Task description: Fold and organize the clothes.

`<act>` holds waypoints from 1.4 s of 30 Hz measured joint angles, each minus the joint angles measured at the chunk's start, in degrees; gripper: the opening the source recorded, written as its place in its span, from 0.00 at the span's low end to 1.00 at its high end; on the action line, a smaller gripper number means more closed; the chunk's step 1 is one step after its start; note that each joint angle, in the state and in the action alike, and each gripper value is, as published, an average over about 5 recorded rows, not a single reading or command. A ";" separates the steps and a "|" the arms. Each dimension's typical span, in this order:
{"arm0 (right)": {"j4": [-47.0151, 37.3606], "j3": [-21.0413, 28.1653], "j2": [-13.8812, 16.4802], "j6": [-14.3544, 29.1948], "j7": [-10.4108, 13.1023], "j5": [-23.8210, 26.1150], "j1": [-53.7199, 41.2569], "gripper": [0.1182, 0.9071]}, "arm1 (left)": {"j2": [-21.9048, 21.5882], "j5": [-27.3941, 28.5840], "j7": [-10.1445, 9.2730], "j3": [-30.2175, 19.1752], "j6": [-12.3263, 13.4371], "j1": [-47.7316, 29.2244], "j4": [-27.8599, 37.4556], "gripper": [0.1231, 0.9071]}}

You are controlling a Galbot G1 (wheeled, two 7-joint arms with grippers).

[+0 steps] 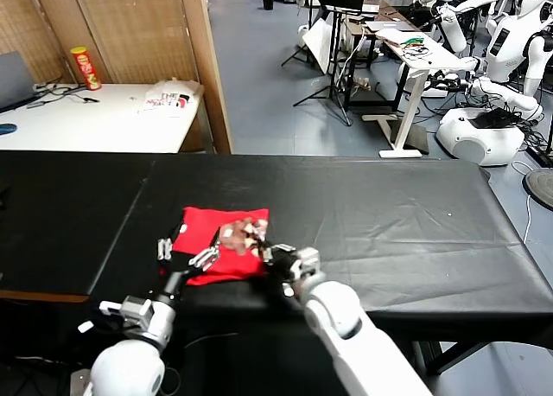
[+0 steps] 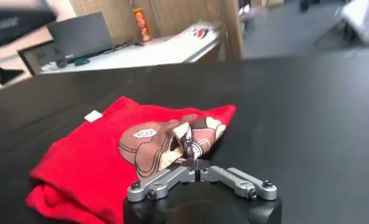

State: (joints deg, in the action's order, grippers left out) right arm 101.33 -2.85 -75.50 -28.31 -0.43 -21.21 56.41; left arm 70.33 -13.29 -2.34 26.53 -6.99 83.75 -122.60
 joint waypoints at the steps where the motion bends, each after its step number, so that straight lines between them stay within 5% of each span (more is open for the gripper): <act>1: 1.03 -0.95 1.55 0.18 -0.53 0.05 0.67 0.07 | -0.13 0.12 -0.19 -0.07 0.20 0.10 0.27 0.86; 9: 10.38 -10.18 11.48 5.37 -1.51 1.67 9.59 0.58 | -1.25 0.91 -1.20 -0.52 3.63 1.25 2.64 0.86; 14: 14.56 -15.71 13.87 11.81 0.89 2.18 15.72 0.83 | -2.09 0.57 -2.86 -0.94 2.31 2.74 2.26 0.86; 29: 24.74 -29.16 11.02 28.49 3.56 7.51 39.58 0.86 | -3.56 -0.02 -5.15 0.51 0.91 13.89 -3.81 0.86; 36: 27.99 -30.96 7.98 29.86 4.82 9.18 46.87 0.86 | -4.83 -1.11 -5.36 2.02 0.26 20.03 -6.89 0.86; 42: 30.89 -32.31 6.31 27.99 6.77 7.96 51.12 0.86 | -5.84 -5.17 -5.89 4.12 -3.39 24.21 -9.68 0.86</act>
State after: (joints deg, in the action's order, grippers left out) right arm 132.22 -35.15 -69.20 -0.32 6.34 -13.26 107.53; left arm 64.49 -18.46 -8.22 30.65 -10.38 107.96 -132.28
